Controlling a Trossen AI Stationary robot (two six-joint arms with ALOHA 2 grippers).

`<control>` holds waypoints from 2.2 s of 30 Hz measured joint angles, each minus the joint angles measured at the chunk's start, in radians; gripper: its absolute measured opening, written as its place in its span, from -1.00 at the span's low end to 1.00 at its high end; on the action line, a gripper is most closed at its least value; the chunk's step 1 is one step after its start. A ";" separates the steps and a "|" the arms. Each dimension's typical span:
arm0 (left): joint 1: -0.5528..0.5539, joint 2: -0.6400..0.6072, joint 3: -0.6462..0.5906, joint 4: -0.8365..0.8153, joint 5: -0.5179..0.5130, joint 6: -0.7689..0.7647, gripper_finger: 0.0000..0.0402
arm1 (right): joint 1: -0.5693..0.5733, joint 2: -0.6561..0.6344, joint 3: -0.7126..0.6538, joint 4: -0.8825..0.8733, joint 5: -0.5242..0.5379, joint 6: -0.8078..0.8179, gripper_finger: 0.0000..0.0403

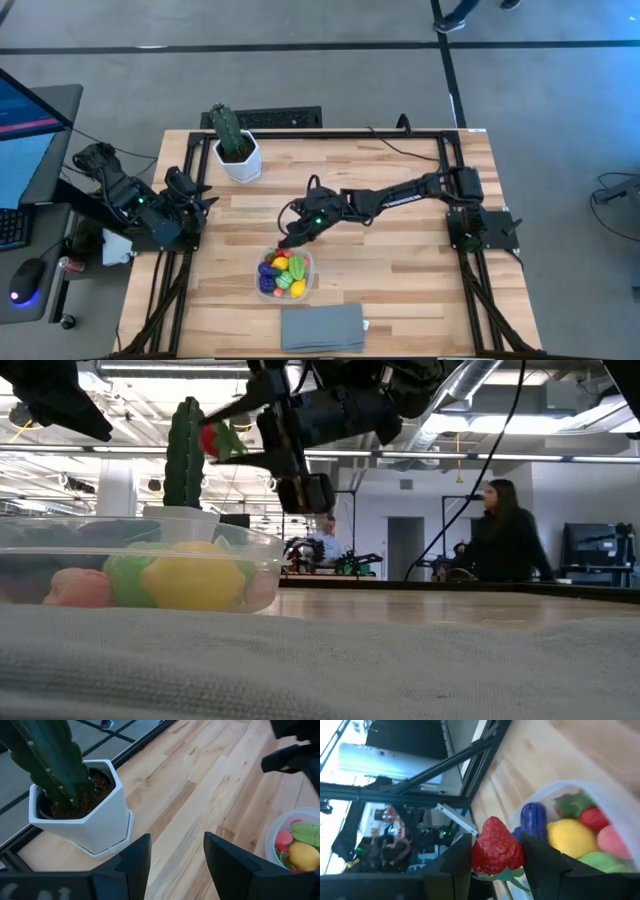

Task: Pick and placing Produce into tupperware
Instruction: Put the strawberry into the transparent bin

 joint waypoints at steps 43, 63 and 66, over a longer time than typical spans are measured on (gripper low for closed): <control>0.000 0.000 0.000 0.000 0.000 0.001 -0.14 | 0.176 0.000 0.001 0.010 0.268 0.053 -0.11; 0.000 0.000 0.000 -0.001 -0.002 0.006 -0.14 | 0.201 0.000 0.001 -0.114 0.447 0.078 -0.08; 0.000 0.000 0.000 0.000 -0.010 0.006 -0.14 | 0.201 0.000 0.001 -0.123 0.447 0.079 -0.08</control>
